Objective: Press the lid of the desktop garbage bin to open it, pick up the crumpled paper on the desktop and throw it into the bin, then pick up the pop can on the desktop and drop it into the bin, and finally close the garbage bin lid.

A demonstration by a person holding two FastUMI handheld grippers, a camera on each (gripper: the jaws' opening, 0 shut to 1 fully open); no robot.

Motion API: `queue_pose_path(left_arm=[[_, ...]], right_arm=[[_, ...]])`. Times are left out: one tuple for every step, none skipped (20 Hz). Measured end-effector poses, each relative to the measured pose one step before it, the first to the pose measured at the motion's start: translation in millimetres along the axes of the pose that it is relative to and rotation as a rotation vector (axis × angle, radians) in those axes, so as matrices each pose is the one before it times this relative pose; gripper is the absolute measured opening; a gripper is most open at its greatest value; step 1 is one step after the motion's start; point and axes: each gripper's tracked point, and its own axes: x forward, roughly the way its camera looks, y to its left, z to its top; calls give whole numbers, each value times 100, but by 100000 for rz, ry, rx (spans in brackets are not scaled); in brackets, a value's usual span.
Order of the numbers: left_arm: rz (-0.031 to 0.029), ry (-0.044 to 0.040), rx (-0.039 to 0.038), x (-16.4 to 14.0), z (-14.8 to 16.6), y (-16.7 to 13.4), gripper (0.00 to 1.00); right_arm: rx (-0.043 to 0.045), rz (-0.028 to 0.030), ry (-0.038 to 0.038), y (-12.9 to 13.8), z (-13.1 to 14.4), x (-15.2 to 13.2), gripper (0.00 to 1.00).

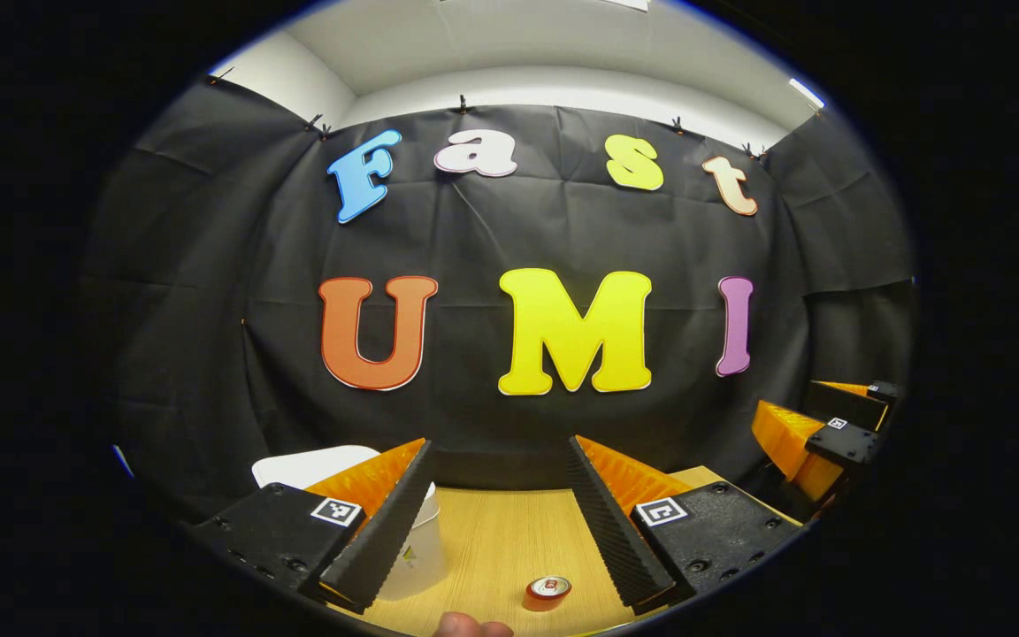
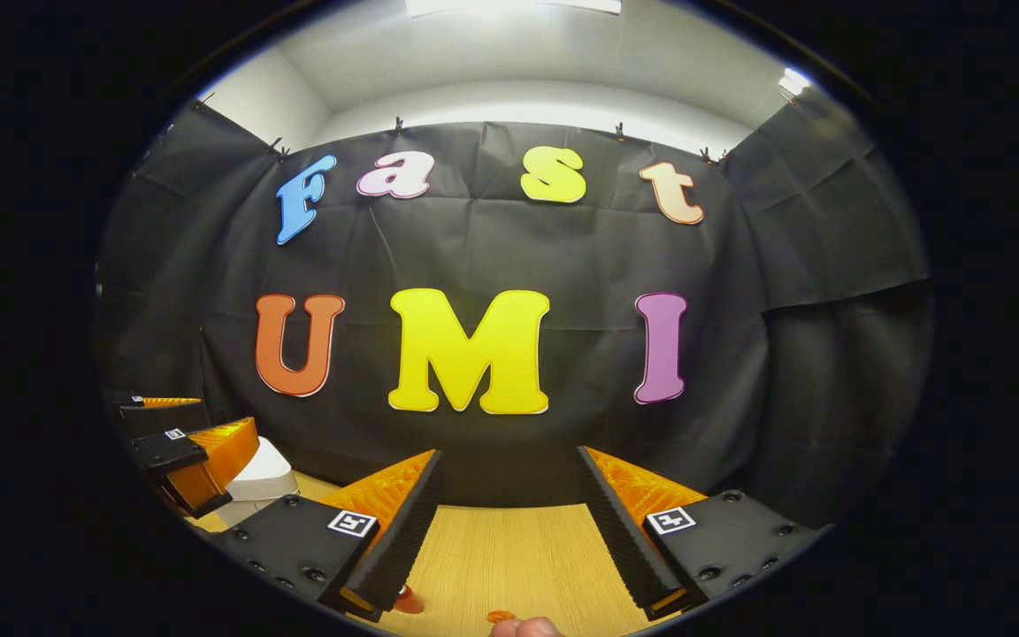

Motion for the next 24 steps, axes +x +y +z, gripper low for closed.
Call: queue_pose_path(left_arm=[[530,-30,-196,126,26,237,96],[955,188,-25,58,-144,355,96],[785,-112,-20,160,69,272,96],[1015,45,237,151,-134,249,97],[1150,-151,176,235,36,421,96],[1262,-88,-16,202,9,426,97],[1902,8,324,234,-13,534,96],[1545,175,215,237,-71,587,96],[1435,264,56,324,-63,473,100],[1760,209,165,347,-173,553,96],[2130,316,54,394,-101,650,96],[2185,192,-104,304,-89,638,96],[2204,387,-207,470,-180,658,96],[2050,483,-42,446,-294,570,96],[2326,769,25,495,-253,721,96],[2144,717,-157,471,-233,681,96],[2111,821,-235,573,-281,553,96],[1909,801,-471,498,-355,480,96],[2097,1374,-520,571,-339,495,96],[1774,1640,-790,513,-392,388,96],[2114,1922,-1130,585,-535,315,96],[1554,1402,-1048,331,-362,371,96],[1214,1195,-1359,459,-429,218,96],[773,1873,-432,384,-699,212,96]], right_arm=[[-15,100,383,106,-190,155,94],[21,22,391,6,-110,49,94],[132,8,-30,-52,25,37,94],[94,186,-273,-33,127,47,94],[-40,279,-191,-10,-68,38,94],[-145,392,78,63,-40,108,94],[-81,355,316,-17,-192,108,94],[-20,336,332,8,-79,101,94],[105,104,118,-31,-111,193,94],[82,218,105,-78,107,113,94],[-101,141,144,-65,-90,72,94],[-244,306,95,-120,4,139,94],[-365,232,83,-32,-57,130,94],[-319,239,77,-63,24,102,94],[-339,136,106,-227,-75,84,94],[-201,94,66,-134,55,101,94],[-81,0,108,-76,-25,35,94],[-84,63,135,-167,0,114,94],[-157,153,17,-51,-5,82,94],[-418,98,32,-100,46,83,94],[-327,286,-57,-34,53,42,94],[-229,76,-14,-114,35,154,94],[-224,113,-58,-113,10,40,94],[-187,-146,67,-171,44,120,94]])
